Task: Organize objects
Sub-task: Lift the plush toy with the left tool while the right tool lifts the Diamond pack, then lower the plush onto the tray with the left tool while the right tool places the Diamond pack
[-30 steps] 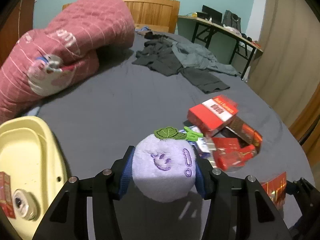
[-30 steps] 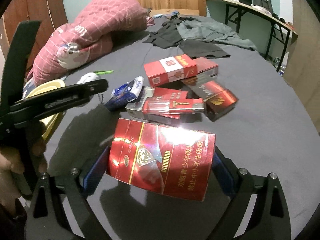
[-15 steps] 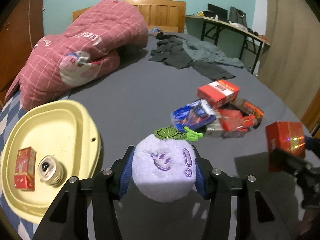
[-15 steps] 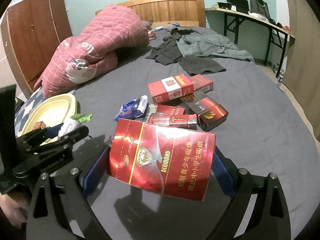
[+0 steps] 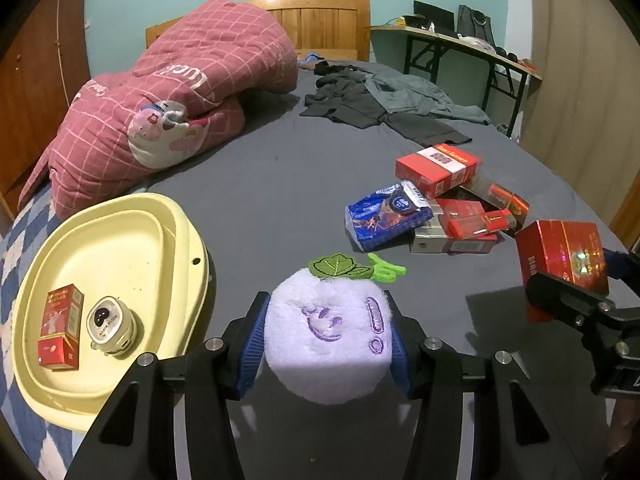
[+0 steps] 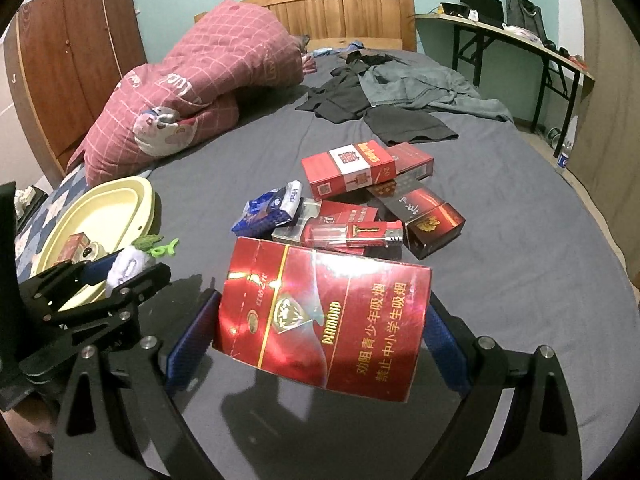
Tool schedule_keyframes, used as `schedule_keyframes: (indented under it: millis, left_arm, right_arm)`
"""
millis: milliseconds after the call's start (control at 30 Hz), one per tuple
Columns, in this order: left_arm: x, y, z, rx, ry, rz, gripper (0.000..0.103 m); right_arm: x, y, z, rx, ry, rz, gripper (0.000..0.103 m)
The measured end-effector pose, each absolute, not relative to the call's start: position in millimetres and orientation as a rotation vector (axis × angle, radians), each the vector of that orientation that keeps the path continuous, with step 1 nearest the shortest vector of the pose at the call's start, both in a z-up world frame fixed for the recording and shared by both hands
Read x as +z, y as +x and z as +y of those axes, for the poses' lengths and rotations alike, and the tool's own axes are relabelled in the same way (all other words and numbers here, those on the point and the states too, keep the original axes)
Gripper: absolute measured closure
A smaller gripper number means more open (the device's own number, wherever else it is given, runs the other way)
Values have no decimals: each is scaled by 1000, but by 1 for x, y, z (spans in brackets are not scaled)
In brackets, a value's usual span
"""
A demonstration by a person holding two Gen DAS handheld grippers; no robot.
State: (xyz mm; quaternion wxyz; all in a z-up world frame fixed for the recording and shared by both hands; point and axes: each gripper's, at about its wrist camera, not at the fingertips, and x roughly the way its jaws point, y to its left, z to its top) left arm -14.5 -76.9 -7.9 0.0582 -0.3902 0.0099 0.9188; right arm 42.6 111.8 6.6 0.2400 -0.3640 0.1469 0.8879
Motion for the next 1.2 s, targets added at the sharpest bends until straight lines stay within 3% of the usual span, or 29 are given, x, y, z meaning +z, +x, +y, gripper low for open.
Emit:
schedule_keyframes:
  millis: [733, 1200]
  left_arm:
    - [0, -2, -101, 2845, -1188, 17, 51]
    - [40, 16, -219, 3073, -1185, -141, 51]
  right_arm:
    - [2, 33, 100, 2460, -1042, 401, 8]
    - [41, -49, 31, 2623, -1078, 343, 8]
